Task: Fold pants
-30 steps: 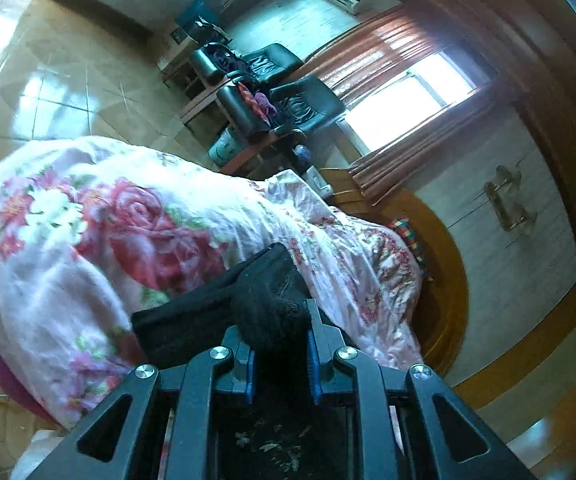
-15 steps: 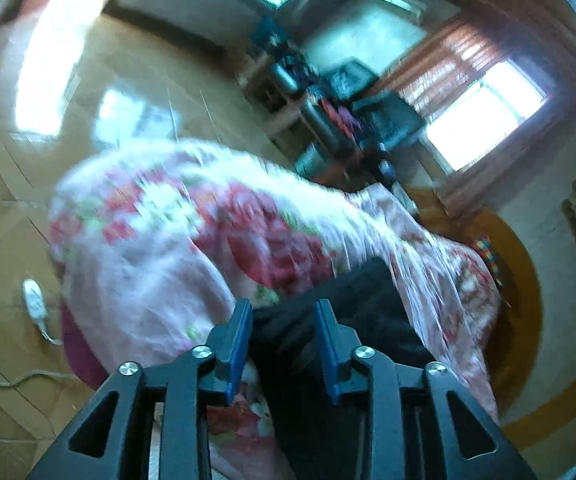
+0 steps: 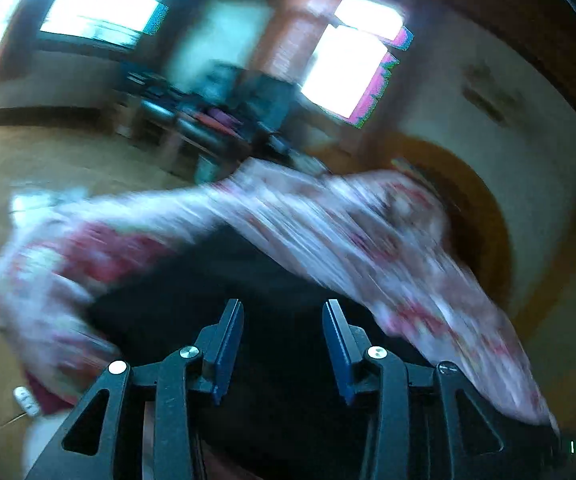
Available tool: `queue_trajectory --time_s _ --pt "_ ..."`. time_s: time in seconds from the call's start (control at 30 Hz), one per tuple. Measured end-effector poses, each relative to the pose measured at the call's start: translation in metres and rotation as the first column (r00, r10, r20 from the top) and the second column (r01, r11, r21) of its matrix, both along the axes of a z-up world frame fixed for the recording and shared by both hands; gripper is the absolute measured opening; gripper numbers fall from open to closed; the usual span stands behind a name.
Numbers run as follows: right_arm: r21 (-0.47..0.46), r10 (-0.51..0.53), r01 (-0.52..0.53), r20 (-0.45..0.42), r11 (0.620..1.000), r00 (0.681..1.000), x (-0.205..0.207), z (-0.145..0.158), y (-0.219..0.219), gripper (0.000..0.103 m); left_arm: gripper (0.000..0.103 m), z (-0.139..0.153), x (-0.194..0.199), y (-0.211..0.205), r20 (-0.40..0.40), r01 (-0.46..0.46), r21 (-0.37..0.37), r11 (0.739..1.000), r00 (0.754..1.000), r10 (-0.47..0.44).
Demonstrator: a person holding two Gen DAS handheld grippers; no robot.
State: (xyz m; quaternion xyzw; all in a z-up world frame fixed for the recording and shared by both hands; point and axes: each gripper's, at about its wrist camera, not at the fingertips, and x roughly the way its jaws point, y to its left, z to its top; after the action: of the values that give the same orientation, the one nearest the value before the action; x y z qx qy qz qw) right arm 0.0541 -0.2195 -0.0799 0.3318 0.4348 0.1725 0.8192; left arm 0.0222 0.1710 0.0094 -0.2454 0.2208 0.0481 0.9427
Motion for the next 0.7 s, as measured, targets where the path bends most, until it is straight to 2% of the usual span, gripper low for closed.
queue_trajectory --time_s 0.1,0.17,0.27,0.33,0.43,0.53,0.57,0.63,0.67,0.7 --pt "0.017 -0.088 0.088 -0.004 0.996 0.996 -0.009 -0.001 -0.030 0.042 0.042 -0.011 0.021 -0.035 -0.086 0.175 0.004 0.984 0.981 -0.175" --pt "0.044 -0.147 0.147 -0.018 0.988 0.989 -0.013 -0.005 -0.050 0.042 0.042 -0.019 0.030 -0.055 -0.131 0.266 0.007 0.964 0.956 -0.263" --pt "0.121 -0.217 0.220 -0.041 0.968 0.975 -0.017 -0.011 -0.071 0.042 0.042 -0.025 0.034 -0.086 -0.174 0.391 0.019 0.920 0.908 -0.382" --pt "0.168 -0.229 0.235 -0.052 0.957 0.972 -0.018 -0.015 -0.075 0.042 0.042 -0.026 0.029 -0.106 -0.182 0.472 0.030 0.881 0.869 -0.460" --pt "0.181 -0.234 0.237 -0.041 0.954 0.971 -0.018 -0.015 -0.077 0.042 0.042 -0.032 0.025 -0.125 -0.192 0.531 -0.018 0.847 0.830 -0.524" --pt "0.164 -0.258 0.257 -0.019 0.952 0.966 -0.019 -0.010 -0.079 0.040 0.051 -0.035 0.022 -0.138 -0.203 0.562 -0.018 0.827 0.808 -0.554" --pt "0.155 -0.262 0.260 -0.009 0.953 0.965 -0.019 -0.009 -0.082 0.038 0.052 -0.035 0.021 -0.141 -0.205 0.572 -0.013 0.820 0.801 -0.562" --pt "0.134 -0.259 0.257 -0.004 0.957 0.966 -0.018 -0.012 -0.085 0.025 0.056 -0.037 0.019 -0.147 -0.215 0.592 -0.015 0.806 0.785 -0.581" --pt "0.125 -0.253 0.251 -0.002 0.960 0.968 -0.018 -0.012 -0.085 0.008 0.057 -0.040 0.020 -0.149 -0.237 0.600 -0.013 0.800 0.776 -0.585" --pt "0.144 -0.248 0.245 0.002 0.959 0.969 -0.019 -0.010 -0.086 0.008 0.057 -0.042 0.021 -0.152 -0.258 0.599 -0.010 0.800 0.772 -0.581"
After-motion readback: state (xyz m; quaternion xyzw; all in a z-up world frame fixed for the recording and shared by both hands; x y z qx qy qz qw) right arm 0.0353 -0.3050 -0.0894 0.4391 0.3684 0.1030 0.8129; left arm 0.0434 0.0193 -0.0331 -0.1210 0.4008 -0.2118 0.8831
